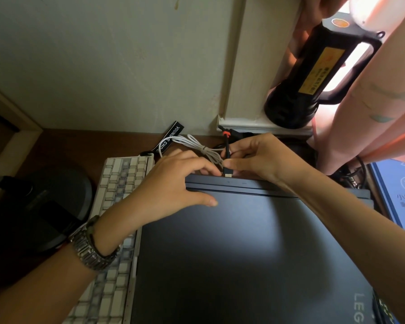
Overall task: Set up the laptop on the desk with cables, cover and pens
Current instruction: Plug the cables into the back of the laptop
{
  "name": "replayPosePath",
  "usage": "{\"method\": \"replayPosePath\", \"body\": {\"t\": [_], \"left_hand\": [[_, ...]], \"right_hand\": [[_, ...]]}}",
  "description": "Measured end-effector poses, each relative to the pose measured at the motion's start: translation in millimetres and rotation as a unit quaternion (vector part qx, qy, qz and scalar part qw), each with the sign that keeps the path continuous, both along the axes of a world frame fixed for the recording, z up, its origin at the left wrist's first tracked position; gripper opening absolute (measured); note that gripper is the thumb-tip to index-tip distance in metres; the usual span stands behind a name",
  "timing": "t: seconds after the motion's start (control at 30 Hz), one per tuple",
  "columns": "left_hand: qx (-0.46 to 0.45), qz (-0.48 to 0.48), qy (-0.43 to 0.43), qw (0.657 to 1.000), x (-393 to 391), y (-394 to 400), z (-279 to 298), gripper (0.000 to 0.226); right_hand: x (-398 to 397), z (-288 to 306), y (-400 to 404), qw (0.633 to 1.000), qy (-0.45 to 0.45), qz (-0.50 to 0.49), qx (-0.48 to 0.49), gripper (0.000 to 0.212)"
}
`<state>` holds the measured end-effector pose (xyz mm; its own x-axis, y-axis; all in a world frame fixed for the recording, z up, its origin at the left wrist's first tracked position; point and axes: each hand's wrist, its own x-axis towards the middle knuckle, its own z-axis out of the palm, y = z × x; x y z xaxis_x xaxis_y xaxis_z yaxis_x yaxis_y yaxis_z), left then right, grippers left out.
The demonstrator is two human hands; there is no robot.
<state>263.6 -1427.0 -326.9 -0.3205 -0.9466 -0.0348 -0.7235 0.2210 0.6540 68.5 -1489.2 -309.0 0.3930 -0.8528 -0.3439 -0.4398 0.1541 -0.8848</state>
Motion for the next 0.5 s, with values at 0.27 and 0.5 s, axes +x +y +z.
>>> {"method": "replayPosePath", "body": {"t": [0.27, 0.5], "left_hand": [[0.001, 0.005, 0.0, 1.0, -1.3, -0.4, 0.9, 0.044], [-0.003, 0.006, 0.0, 1.0, -1.3, -0.3, 0.9, 0.044]], "right_hand": [[-1.0, -2.6, -0.5, 1.0, 0.005, 0.008, -0.016, 0.024], [-3.0, -5.7, -0.8, 0.999, 0.02, 0.02, -0.036, 0.017]]}}
